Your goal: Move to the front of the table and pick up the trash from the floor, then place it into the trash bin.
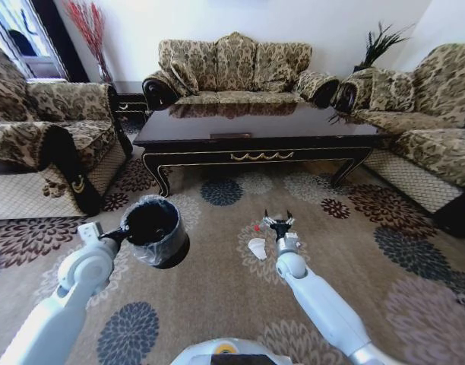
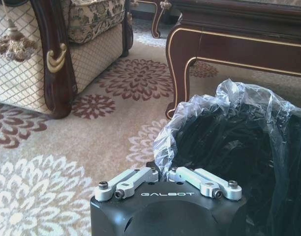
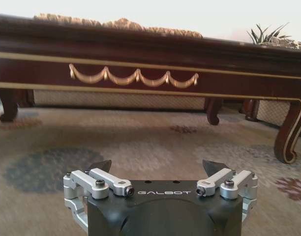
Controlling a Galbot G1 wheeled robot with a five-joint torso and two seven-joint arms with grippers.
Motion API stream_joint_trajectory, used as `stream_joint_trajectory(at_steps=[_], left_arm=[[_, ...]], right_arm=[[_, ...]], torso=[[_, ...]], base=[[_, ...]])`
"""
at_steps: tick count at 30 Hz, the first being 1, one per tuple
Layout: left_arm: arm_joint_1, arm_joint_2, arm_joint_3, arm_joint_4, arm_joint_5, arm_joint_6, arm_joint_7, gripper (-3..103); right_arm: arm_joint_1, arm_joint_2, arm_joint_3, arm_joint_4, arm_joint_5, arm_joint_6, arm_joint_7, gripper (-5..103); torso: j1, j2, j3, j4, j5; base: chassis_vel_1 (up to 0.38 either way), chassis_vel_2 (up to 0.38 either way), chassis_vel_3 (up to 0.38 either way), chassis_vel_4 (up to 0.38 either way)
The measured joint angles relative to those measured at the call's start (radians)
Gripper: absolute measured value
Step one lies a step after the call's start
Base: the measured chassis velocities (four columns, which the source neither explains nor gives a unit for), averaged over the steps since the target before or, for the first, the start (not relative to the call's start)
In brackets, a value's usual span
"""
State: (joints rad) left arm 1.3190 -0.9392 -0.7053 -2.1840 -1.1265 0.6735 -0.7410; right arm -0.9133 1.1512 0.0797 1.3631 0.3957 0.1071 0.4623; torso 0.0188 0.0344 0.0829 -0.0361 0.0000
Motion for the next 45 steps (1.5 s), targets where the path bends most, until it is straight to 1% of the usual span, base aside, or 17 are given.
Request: stream_joint_trajectory(at_steps=[2,3,4,7,8,10,12,13,16,17,18,22,23,26,30,35,45], left_arm=[[0.01,-0.003,-0.006,-0.008,0.004,0.0,0.001,4],[0.012,-0.003,-0.011,-0.012,0.004,0.0,0.002,4],[0.012,-0.003,-0.011,-0.012,0.004,0.0,0.002,4],[0.021,-0.002,-0.026,-0.021,0.004,-0.001,0.003,4],[0.027,-0.001,-0.031,-0.025,0.006,-0.001,0.004,4],[0.032,-0.002,-0.033,-0.027,0.008,-0.001,0.007,4],[0.043,-0.003,-0.041,-0.033,0.017,-0.002,0.016,4],[0.043,-0.003,-0.041,-0.033,0.017,-0.002,0.016,4],[0.046,-0.002,-0.051,-0.033,0.022,-0.003,0.02,4],[0.045,0.0,-0.053,-0.032,0.022,-0.004,0.021,4],[0.045,0.0,-0.053,-0.032,0.022,-0.004,0.021,4],[0.035,0.005,-0.053,-0.022,0.021,-0.004,0.023,4],[0.035,0.005,-0.053,-0.022,0.021,-0.004,0.023,4],[0.03,0.005,-0.051,-0.014,0.022,-0.006,0.03,4],[0.026,0.009,-0.052,-0.005,0.023,-0.007,0.041,4],[0.009,0.015,-0.047,0.005,0.023,-0.01,0.048,4],[-0.001,0.012,-0.029,0.011,0.024,-0.01,0.05,4]], right_arm=[[0.014,0.011,0.002,-0.07,-0.041,-0.002,-0.005,100],[0.026,0.016,0.002,-0.111,-0.039,-0.004,-0.007,100],[0.026,0.016,0.002,-0.111,-0.039,-0.004,-0.007,100],[0.066,0.04,0.003,-0.234,-0.03,0.0,-0.019,100],[0.086,0.052,0.004,-0.29,-0.04,0.015,-0.026,100],[0.101,0.062,0.004,-0.328,-0.051,0.028,-0.031,100],[0.144,0.088,0.007,-0.439,-0.087,0.065,-0.05,100],[0.144,0.088,0.007,-0.439,-0.087,0.065,-0.05,100],[0.206,0.118,0.012,-0.581,-0.103,0.109,-0.081,100],[0.224,0.128,0.014,-0.622,-0.097,0.118,-0.089,100],[0.224,0.128,0.014,-0.622,-0.097,0.118,-0.089,100],[0.283,0.153,0.021,-0.728,0.0,0.119,-0.101,100],[0.283,0.153,0.021,-0.728,0.0,0.119,-0.101,100],[0.323,0.164,0.037,-0.818,0.05,0.112,-0.106,100],[0.347,0.164,0.051,-0.88,0.092,0.097,-0.118,100],[0.364,0.159,0.067,-0.921,0.111,0.09,-0.13,100],[0.368,0.147,0.074,-0.93,0.124,0.089,-0.141,100]], torso=[[0.0,0.0,0.0,-0.0002,-0.0001],[0.0,0.0,0.0,-0.0003,0.0],[0.0,0.0,0.0,-0.0003,0.0],[0.0,0.0,0.0,-0.0003,0.0],[0.0,0.0,0.0,-0.0003,0.0001],[0.0,0.0,0.0,-0.0003,0.0001],[0.0,0.0,0.0,-0.0002,0.0001],[0.0,0.0,0.0,-0.0002,0.0001],[0.0,0.0,0.0,-0.0001,0.0],[0.0,0.0,0.0,-0.0001,0.0],[0.0,0.0,0.0,-0.0001,0.0],[0.0,0.0,0.0,-0.0001,0.0],[0.0,0.0,0.0,-0.0001,0.0],[0.0,0.0,0.0,-0.0002,0.0],[0.0,0.0,0.0,-0.0002,0.0],[0.0,0.0,0.0,-0.0002,0.0001],[0.0,0.0,0.0,-0.0002,0.0]], base=[[0.0,0.0,0.0,0.0],[0.0,0.0,0.0,0.0],[0.0,0.0,0.0,0.0],[0.0,0.0,0.0,0.0],[0.0,0.0,0.0,0.0],[0.0,0.0,0.0,0.0],[0.0,0.0,0.0,0.0],[0.0,0.0,0.0,0.0],[0.0,0.0,0.0,0.0],[0.0,0.0,0.0,0.0],[0.0,0.0,0.0,0.0],[0.0,0.0,0.0,0.0],[0.0,0.0,0.0,0.0],[0.0,0.0,0.0,0.0],[0.0,0.0,0.0,0.0],[0.0,0.0,0.0,0.0],[0.0,0.0,0.0,0.0]])
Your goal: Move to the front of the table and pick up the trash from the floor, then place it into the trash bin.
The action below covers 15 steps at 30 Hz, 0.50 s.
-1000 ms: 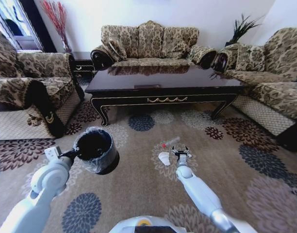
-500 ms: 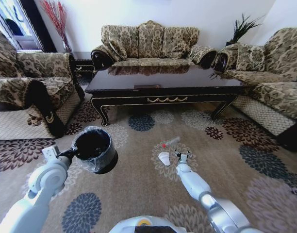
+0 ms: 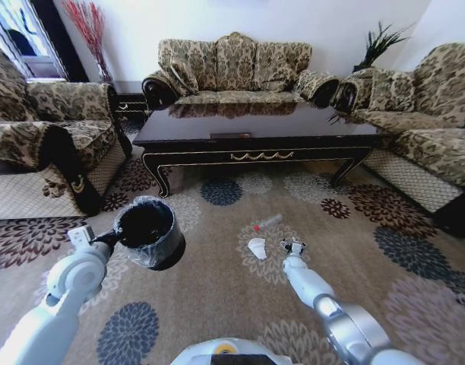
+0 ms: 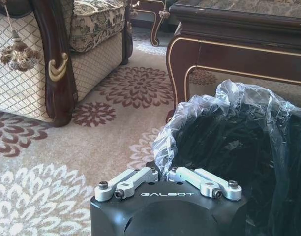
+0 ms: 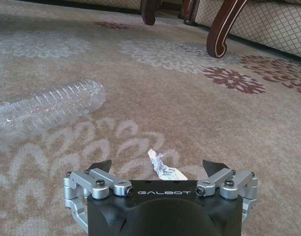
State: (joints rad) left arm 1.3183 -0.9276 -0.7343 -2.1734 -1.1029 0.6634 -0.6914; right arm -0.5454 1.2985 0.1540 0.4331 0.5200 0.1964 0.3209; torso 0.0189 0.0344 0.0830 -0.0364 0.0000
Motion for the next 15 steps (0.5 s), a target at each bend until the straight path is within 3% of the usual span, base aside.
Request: stream_joint_trajectory(at_steps=[15], left_arm=[[0.012,-0.002,0.001,-0.011,-0.001,0.002,-0.003,4]], right_arm=[[-0.01,-0.001,-0.003,0.016,0.002,-0.002,0.0,100]], torso=[[0.0,0.0,0.0,0.0001,0.0]], base=[[0.0,0.0,0.0,0.0]])
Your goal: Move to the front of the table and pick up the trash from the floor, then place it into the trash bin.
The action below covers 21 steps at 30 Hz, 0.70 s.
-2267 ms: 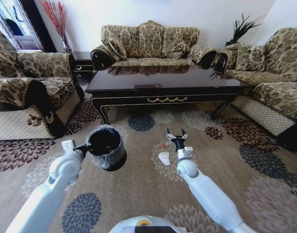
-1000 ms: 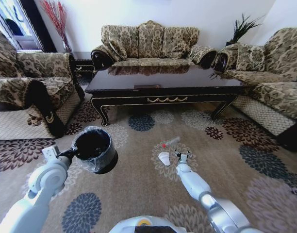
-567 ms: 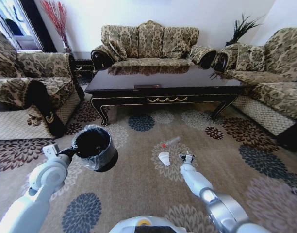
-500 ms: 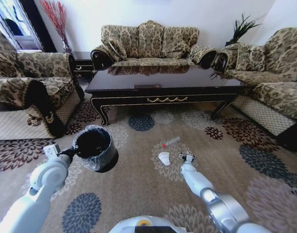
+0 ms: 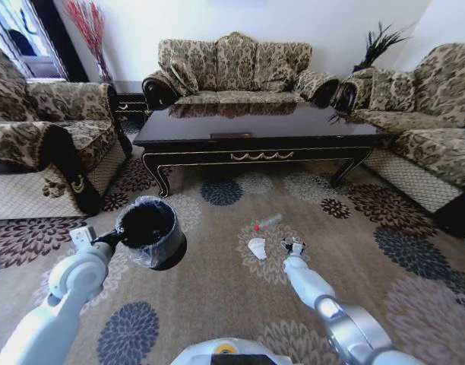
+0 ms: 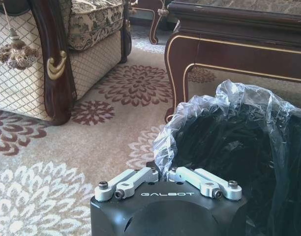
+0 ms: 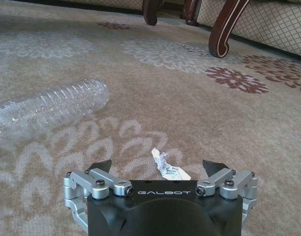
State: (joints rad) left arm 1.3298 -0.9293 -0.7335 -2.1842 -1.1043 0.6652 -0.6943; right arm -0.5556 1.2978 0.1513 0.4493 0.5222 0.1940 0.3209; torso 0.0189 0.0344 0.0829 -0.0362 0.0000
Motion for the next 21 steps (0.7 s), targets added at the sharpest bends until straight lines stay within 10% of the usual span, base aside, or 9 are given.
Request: stream_joint_trajectory(at_steps=[14,21], left_arm=[[-0.001,-0.001,-0.001,-0.005,-0.002,0.003,-0.003,4],[-0.021,-0.01,0.024,0.006,0.002,0.003,-0.005,4]], right_arm=[[-0.115,-0.043,-0.029,0.262,0.011,-0.023,0.049,100],[-0.249,-0.121,-0.063,0.489,-0.103,0.157,-0.026,100]], torso=[[0.0,0.0,0.0,0.0,0.0001],[0.0,0.0,0.0,-0.0003,-0.0001]], base=[[0.0,0.0,0.0,0.0],[0.0,0.0,0.0,0.0]])
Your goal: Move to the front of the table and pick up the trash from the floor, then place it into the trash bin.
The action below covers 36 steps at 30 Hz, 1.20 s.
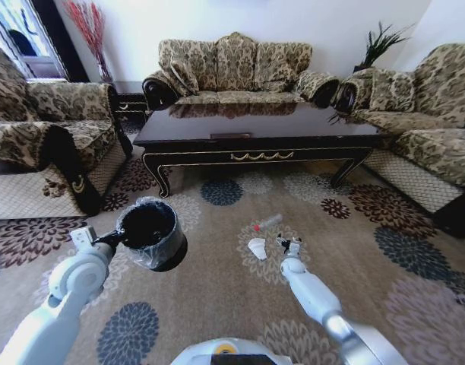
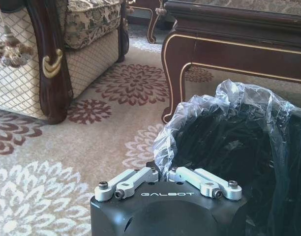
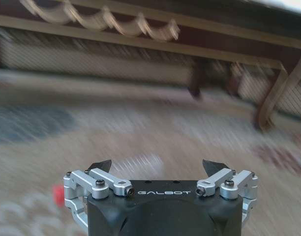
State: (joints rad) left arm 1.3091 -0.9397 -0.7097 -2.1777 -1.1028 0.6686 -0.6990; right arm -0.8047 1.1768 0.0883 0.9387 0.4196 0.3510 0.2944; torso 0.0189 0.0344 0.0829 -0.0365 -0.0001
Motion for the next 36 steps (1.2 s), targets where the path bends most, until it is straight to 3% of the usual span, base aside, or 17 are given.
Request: stream_joint_trajectory(at_steps=[4,14,27,36], left_arm=[[-0.004,-0.003,0.006,0.006,0.003,0.001,0.0,4],[-0.014,0.008,0.016,0.016,0.002,0.002,-0.001,4],[-0.013,0.006,0.022,0.011,0.001,0.002,-0.003,4],[-0.01,0.004,0.023,0.006,0.0,0.004,-0.004,4]], right_arm=[[-0.088,-0.067,-0.012,0.177,-0.056,0.104,-0.07,100],[-0.185,-0.14,-0.063,0.458,-0.088,0.14,-0.126,100],[-0.184,-0.153,-0.084,0.438,-0.107,0.151,-0.13,100],[-0.18,-0.144,-0.084,0.423,-0.105,0.151,-0.13,100]], torso=[[0.0,0.0,0.0,0.0,0.0001],[0.0,0.0,0.0,0.0002,0.0],[0.0,0.0,0.0,0.0003,0.0],[0.0,0.0,0.0,0.0001,0.0002]], base=[[0.0,0.0,0.0,0.0],[0.0,0.0,0.0,0.0],[-0.008,-0.008,0.008,0.012],[-0.154,-0.168,0.172,0.156]])
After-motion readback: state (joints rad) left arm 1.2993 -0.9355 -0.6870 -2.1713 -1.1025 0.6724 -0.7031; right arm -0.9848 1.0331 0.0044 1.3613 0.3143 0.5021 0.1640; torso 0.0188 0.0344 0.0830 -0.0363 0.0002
